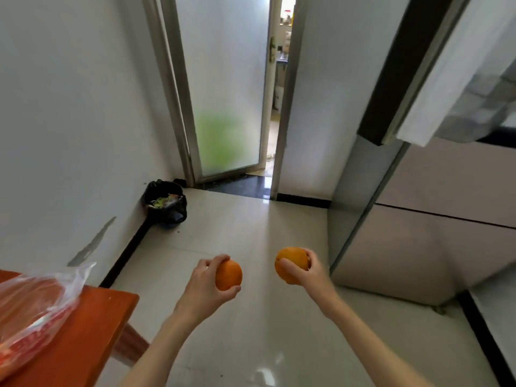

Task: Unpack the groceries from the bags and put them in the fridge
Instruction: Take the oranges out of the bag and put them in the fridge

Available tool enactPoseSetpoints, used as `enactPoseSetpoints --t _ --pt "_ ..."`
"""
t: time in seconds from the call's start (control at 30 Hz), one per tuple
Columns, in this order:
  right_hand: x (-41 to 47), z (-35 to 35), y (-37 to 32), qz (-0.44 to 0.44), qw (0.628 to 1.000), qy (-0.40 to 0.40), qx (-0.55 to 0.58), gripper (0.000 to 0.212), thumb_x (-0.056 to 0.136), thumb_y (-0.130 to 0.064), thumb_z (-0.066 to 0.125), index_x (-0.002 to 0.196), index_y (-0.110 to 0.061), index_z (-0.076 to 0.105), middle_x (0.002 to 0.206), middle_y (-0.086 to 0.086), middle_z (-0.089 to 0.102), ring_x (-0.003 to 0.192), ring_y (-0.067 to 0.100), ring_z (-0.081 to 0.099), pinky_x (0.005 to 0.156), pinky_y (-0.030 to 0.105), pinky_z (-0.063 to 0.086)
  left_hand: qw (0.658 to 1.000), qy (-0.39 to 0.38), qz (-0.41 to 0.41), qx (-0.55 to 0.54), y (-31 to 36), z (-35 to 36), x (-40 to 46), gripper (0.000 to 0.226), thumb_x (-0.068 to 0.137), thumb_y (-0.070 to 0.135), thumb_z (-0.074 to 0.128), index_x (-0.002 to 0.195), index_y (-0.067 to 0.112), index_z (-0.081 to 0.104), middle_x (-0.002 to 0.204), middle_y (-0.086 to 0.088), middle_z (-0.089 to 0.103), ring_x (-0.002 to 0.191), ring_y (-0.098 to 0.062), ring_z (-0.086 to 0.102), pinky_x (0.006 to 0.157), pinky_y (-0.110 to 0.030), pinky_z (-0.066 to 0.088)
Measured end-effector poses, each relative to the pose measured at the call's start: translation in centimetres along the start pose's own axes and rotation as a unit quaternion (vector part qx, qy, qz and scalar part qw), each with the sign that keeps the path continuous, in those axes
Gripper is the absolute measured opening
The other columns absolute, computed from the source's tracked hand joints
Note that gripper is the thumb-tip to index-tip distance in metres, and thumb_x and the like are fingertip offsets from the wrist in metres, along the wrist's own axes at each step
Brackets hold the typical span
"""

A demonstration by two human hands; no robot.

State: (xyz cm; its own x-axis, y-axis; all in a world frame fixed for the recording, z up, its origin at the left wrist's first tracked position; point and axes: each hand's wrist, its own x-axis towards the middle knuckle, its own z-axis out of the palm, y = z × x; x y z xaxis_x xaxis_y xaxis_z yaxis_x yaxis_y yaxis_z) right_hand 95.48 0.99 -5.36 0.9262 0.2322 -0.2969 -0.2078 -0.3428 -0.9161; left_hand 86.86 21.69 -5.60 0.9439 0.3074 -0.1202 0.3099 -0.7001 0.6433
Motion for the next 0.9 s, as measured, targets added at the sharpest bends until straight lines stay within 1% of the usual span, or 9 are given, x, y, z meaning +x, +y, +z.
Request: enactPoseSetpoints --t 0.1,0.17,0.3,0.4,0.47,0.6,0.7,0.83,0.9 --pt "-2.2 -7.4 1.7 -0.003 0.999 0.038 0.011 0.056 0.081 -0.033 0.069 0.126 -0.020 0.038 0.116 0.001 0.047 0.098 0.014 0.052 0.068 0.020 0.049 0.999 -0.024 0.038 -0.007 5.7 4.6 -0.2 0.069 0.074 0.037 0.074 0.132 0.031 0.039 0.125 -0.003 0.042 0.105 -0.016 0.045 0.089 -0.025 0.042" --pt "-3.4 -12.5 2.9 -0.006 0.997 0.071 0.011 0.054 0.082 -0.029 0.068 0.126 -0.018 0.040 0.115 0.002 0.048 0.097 0.014 0.051 0.061 0.014 0.042 0.997 -0.041 0.062 -0.013 9.6 7.8 -0.5 0.070 0.073 0.037 0.075 0.134 0.030 0.039 0.127 -0.003 0.041 0.108 -0.017 0.045 0.090 -0.026 0.043" --pt "-6.1 -21.8 5.3 -0.009 0.993 0.115 0.019 0.047 0.081 -0.029 0.070 0.119 -0.022 0.042 0.109 -0.003 0.050 0.091 0.008 0.052 0.066 0.016 0.045 0.991 -0.082 0.105 -0.014 16.7 13.9 -1.4 0.074 0.074 0.038 0.074 0.136 0.031 0.036 0.133 -0.003 0.038 0.114 -0.022 0.046 0.092 -0.030 0.046" --pt "-7.5 -27.1 6.4 -0.009 0.987 0.157 0.014 0.047 0.079 -0.029 0.072 0.117 -0.022 0.045 0.112 -0.001 0.052 0.099 0.014 0.053 0.085 0.032 0.051 0.985 -0.099 0.140 -0.017 21.1 17.3 -1.7 0.073 0.074 0.038 0.074 0.136 0.031 0.036 0.133 -0.004 0.038 0.109 -0.018 0.045 0.090 -0.027 0.044" --pt "-8.0 -30.6 7.2 -0.005 0.983 0.183 0.025 0.046 0.078 -0.027 0.074 0.115 -0.022 0.047 0.113 0.000 0.053 0.102 0.016 0.054 0.090 0.039 0.052 0.979 -0.111 0.168 -0.015 24.2 19.4 -1.5 0.072 0.075 0.038 0.074 0.135 0.030 0.036 0.132 -0.004 0.039 0.103 -0.014 0.042 0.086 -0.023 0.042" --pt "-8.0 -36.4 8.4 -0.016 0.976 0.210 0.050 0.050 0.076 -0.031 0.074 0.119 -0.023 0.049 0.113 -0.004 0.054 0.100 0.012 0.055 0.075 0.023 0.056 0.969 -0.137 0.207 0.000 29.9 22.6 -0.1 0.073 0.076 0.041 0.072 0.137 0.030 0.034 0.132 -0.004 0.039 0.110 -0.019 0.045 0.088 -0.026 0.043" --pt "-6.9 -40.5 8.6 -0.018 0.972 0.229 0.046 0.057 0.075 -0.036 0.074 0.125 -0.024 0.048 0.119 -0.001 0.054 0.107 0.017 0.055 0.086 0.036 0.055 0.961 -0.145 0.234 0.012 33.9 24.6 1.9 0.073 0.076 0.044 0.070 0.138 0.031 0.032 0.133 -0.004 0.038 0.113 -0.022 0.045 0.091 -0.031 0.045" --pt "-4.1 -45.5 7.5 -0.040 0.968 0.246 0.038 0.055 0.080 -0.030 0.070 0.129 -0.020 0.046 0.119 -0.001 0.052 0.104 0.014 0.052 0.060 0.010 0.049 0.955 -0.139 0.261 0.007 39.2 27.0 5.5 0.073 0.077 0.044 0.069 0.138 0.030 0.031 0.134 -0.004 0.038 0.116 -0.023 0.044 0.095 -0.035 0.044" --pt "-2.1 -48.1 6.7 -0.048 0.963 0.263 0.032 0.057 0.080 -0.031 0.071 0.129 -0.021 0.043 0.120 -0.002 0.050 0.104 0.013 0.051 0.067 0.012 0.047 0.951 -0.124 0.284 -0.002 42.1 28.2 8.0 0.074 0.076 0.043 0.071 0.136 0.028 0.031 0.133 -0.004 0.041 0.116 -0.022 0.044 0.095 -0.033 0.042"
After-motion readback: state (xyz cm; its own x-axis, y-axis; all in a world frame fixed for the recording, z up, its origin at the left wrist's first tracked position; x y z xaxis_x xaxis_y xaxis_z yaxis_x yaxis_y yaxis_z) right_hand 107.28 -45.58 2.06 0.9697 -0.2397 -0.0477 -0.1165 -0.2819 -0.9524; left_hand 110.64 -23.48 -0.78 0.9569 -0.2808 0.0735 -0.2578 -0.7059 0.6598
